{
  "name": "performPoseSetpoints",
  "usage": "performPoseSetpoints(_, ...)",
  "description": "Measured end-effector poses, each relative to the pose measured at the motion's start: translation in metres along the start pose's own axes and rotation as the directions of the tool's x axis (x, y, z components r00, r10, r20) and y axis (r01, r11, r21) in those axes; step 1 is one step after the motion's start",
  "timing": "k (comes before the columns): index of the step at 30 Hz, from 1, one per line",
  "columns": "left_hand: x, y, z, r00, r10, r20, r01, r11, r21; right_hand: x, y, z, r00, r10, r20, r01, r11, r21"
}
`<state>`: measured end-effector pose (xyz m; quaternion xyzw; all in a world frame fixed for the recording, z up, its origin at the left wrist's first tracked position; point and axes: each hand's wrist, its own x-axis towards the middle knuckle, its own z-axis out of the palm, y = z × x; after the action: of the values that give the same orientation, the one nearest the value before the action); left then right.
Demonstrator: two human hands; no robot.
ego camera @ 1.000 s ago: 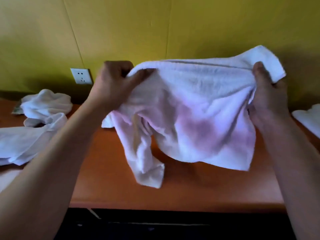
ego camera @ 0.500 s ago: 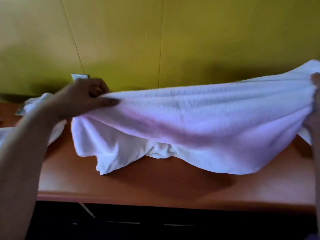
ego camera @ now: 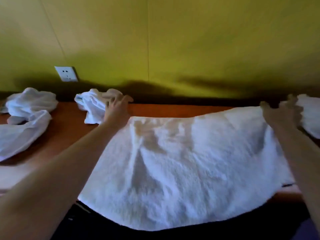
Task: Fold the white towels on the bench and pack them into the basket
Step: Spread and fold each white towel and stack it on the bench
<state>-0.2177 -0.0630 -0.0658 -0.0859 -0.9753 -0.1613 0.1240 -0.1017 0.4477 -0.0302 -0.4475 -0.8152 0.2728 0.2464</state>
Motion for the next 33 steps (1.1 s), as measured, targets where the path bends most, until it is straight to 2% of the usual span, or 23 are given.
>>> performPoseSetpoints(3, -0.068, -0.002, 0.036, 1.000, 0.007, -0.006, -0.007, 0.999, 0.034, -0.068, 0.043, 0.039, 0.960, -0.230, 0.161, 0.232, 0.973, 0.009)
performPoseSetpoints(6, -0.117, -0.010, 0.054, 0.995, -0.035, 0.093, 0.028, 0.997, 0.075, -0.102, 0.068, 0.060, 0.885, -0.430, 0.177, 0.446, 0.893, -0.060)
performPoseSetpoints(9, -0.127, -0.015, 0.062, 0.974, -0.035, 0.222, 0.013, 0.995, 0.101, -0.129, 0.069, 0.073, 0.768, -0.589, 0.251, 0.626, 0.772, -0.106)
performPoseSetpoints(11, -0.123, -0.013, 0.066, 0.963, -0.031, 0.269, 0.004, 0.995, 0.102, -0.132, 0.067, 0.080, 0.689, -0.639, 0.341, 0.707, 0.696, -0.125)
performPoseSetpoints(13, -0.115, -0.008, 0.071, 0.961, -0.022, 0.275, -0.009, 0.994, 0.113, -0.129, 0.068, 0.089, 0.642, -0.609, 0.466, 0.744, 0.641, -0.187)
performPoseSetpoints(15, -0.100, -0.002, 0.076, 0.959, 0.000, 0.284, -0.031, 0.994, 0.106, -0.119, 0.071, 0.095, 0.661, -0.532, 0.530, 0.722, 0.644, -0.254)
performPoseSetpoints(18, -0.070, 0.006, 0.087, 0.952, 0.042, 0.304, -0.080, 0.990, 0.114, -0.091, 0.077, 0.098, 0.712, -0.470, 0.522, 0.663, 0.695, -0.279)
performPoseSetpoints(25, 0.006, 0.027, 0.113, 0.945, 0.079, 0.316, -0.123, 0.985, 0.121, -0.036, 0.063, 0.121, 0.748, -0.442, 0.495, 0.618, 0.735, -0.278)
performPoseSetpoints(30, 0.029, 0.032, 0.121, 0.950, 0.072, 0.302, -0.114, 0.986, 0.124, -0.011, 0.054, 0.136, 0.735, -0.473, 0.487, 0.641, 0.719, -0.269)
performPoseSetpoints(33, 0.025, 0.032, 0.117, 0.975, 0.096, 0.202, -0.110, 0.992, 0.059, -0.009, 0.052, 0.139, 0.740, -0.489, 0.462, 0.649, 0.700, -0.298)
